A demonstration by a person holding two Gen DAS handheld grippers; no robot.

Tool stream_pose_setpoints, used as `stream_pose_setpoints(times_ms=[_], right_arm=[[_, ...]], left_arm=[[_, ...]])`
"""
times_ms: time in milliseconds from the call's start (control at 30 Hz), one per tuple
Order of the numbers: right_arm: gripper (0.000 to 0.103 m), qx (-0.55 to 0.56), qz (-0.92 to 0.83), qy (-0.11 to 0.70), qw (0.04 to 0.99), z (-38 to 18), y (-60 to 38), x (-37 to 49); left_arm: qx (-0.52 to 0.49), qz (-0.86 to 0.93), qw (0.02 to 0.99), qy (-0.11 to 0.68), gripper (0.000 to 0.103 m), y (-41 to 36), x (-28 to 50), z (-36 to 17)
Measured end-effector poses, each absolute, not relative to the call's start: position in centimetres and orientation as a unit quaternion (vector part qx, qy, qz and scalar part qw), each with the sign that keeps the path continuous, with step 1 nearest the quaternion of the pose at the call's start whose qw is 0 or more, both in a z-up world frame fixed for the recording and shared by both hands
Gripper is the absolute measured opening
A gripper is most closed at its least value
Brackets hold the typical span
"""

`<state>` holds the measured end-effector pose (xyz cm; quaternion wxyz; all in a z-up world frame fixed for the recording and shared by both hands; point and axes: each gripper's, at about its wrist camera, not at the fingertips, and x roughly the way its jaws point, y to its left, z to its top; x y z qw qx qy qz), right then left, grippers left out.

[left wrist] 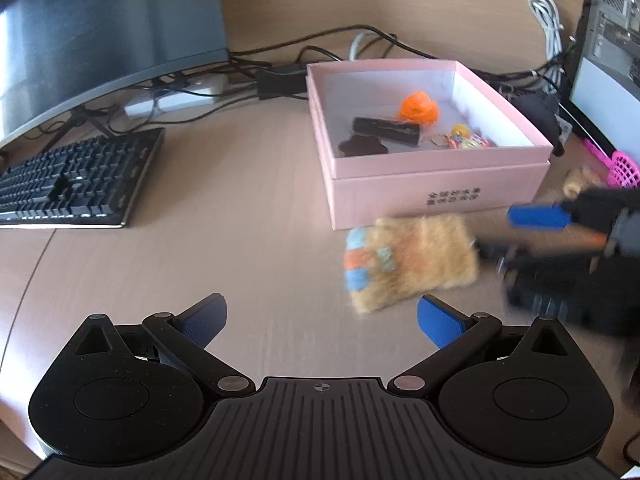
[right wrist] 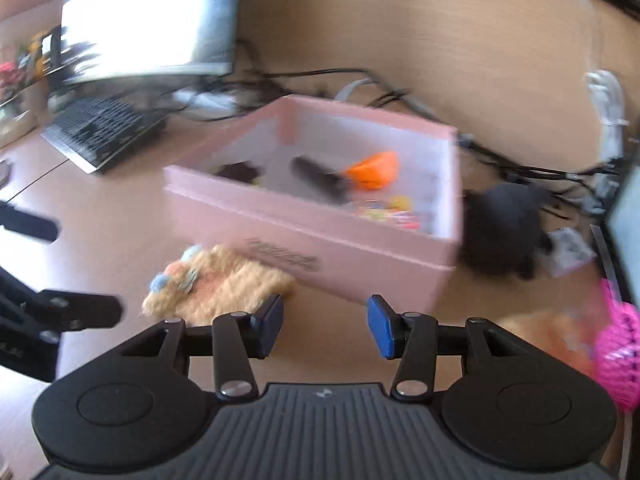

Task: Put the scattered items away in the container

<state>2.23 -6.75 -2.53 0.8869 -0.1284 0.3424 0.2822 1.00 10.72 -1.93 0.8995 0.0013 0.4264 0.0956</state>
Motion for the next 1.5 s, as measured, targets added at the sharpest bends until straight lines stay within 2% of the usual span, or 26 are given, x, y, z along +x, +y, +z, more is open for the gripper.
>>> stream_pose_setpoints(times_ms=[200, 267, 333, 400, 667, 733, 800, 1000, 1067, 1100, 1367, 1500], right_arm=[[0.047, -0.174, 0.352, 0.327, 0.859, -2.3, -5.3, -1.8], [0.051, -0.185, 0.326, 0.308, 0.874, -1.5, -6.7, -2.7], [0.064, -0.197, 0.266, 0.280, 0.901, -0.5, -8.8, -3.4], [0.065, -0.199, 0.188, 0.262, 0.925, 0.3, -11.3, -3.8], [0.068, -0.113, 0.057, 0.316, 0.940, -0.9, -17.5, -1.3], [0.074, -0.102, 0.047, 0.313, 0.943, -1.3, -18.0, -0.6], [0.076, -0.102, 0.039, 0.311, 0.944, -1.7, -18.2, -0.2], [0.076, -0.083, 0.049, 0.326, 0.941, -3.2, -18.3, 1.5], [0.068, -0.064, 0.046, 0.331, 0.940, -3.4, -18.7, 1.8], [0.056, -0.049, 0.046, 0.338, 0.939, -3.5, -19.1, 1.9], [0.056, -0.051, 0.103, 0.350, 0.930, -2.3, -18.6, -0.4], [0.056, -0.066, 0.173, 0.346, 0.920, -1.7, -16.7, -3.0]], left_arm=[[-0.021, 0.092, 0.917, 0.388, 0.103, 12.2, 0.6, -0.7], [-0.011, 0.079, 0.915, 0.395, 0.103, 11.8, 1.1, -1.0], [-0.008, 0.066, 0.913, 0.401, 0.103, 11.2, 1.6, -1.4], [-0.004, 0.055, 0.911, 0.409, 0.103, 10.4, 1.9, -2.0], [0.022, 0.010, 0.906, 0.422, 0.103, 8.3, 2.1, -2.7], [0.021, 0.005, 0.905, 0.424, 0.103, 8.3, 1.8, -2.7], [0.022, 0.003, 0.904, 0.427, 0.103, 8.3, 1.5, -2.9], [0.022, 0.015, 0.904, 0.428, 0.103, 9.0, 0.7, -3.0], [0.020, 0.022, 0.905, 0.425, 0.103, 9.1, 0.6, -3.0], [0.019, 0.024, 0.905, 0.425, 0.103, 9.2, 0.6, -3.0], [0.055, 0.065, 0.906, 0.414, 0.103, 8.3, 3.1, -4.7], [0.039, 0.063, 0.905, 0.418, 0.103, 8.4, 4.9, -5.5]])
